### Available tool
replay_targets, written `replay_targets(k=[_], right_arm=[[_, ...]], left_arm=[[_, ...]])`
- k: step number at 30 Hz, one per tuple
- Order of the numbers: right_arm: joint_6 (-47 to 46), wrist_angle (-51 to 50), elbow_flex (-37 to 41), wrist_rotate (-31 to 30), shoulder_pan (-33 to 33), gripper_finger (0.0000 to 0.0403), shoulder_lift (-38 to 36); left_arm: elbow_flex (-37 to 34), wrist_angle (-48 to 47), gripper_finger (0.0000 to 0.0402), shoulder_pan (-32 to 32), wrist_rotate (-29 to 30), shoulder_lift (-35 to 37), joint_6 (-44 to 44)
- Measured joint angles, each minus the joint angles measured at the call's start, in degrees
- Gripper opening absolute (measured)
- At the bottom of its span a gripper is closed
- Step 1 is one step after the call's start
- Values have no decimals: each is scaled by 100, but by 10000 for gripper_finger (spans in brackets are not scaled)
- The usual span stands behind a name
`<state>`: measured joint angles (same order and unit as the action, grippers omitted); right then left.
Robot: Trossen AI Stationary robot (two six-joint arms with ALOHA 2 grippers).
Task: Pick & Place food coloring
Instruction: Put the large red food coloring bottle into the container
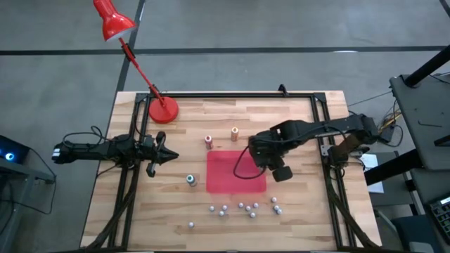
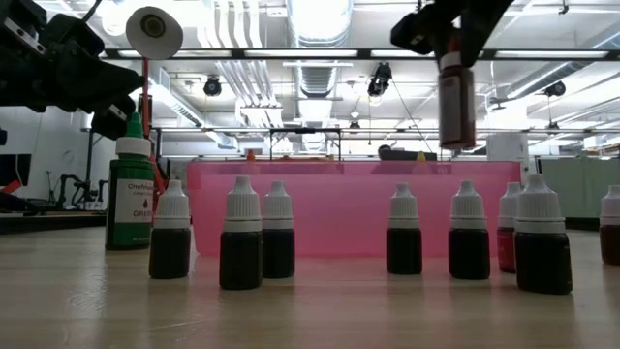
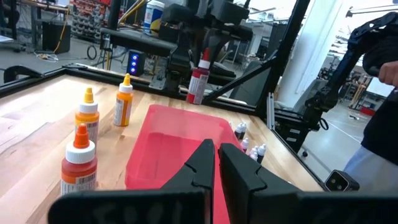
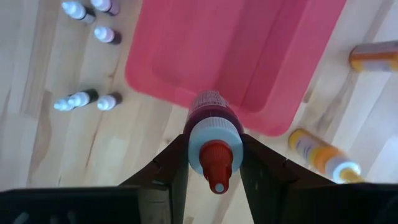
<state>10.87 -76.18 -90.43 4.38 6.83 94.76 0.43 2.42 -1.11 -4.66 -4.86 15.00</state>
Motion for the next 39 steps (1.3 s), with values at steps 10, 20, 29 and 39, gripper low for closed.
replay_targets(k=[10,20,29,39], right_arm=[[366,24,-1054,-2,-189,111,901],[648,38,-1874,0,-384,111,1708],[878,424,-2015,-2,-611,111,2166],[1136,689,-1406,-4,-749,111,2173]], left_arm=[[0,0,0,-2,0,0,0],[-2,-2,0,0,2,0,-2],[0,-9,0,0,0,0,0],[0,-50,0,0,0,-4,0]])
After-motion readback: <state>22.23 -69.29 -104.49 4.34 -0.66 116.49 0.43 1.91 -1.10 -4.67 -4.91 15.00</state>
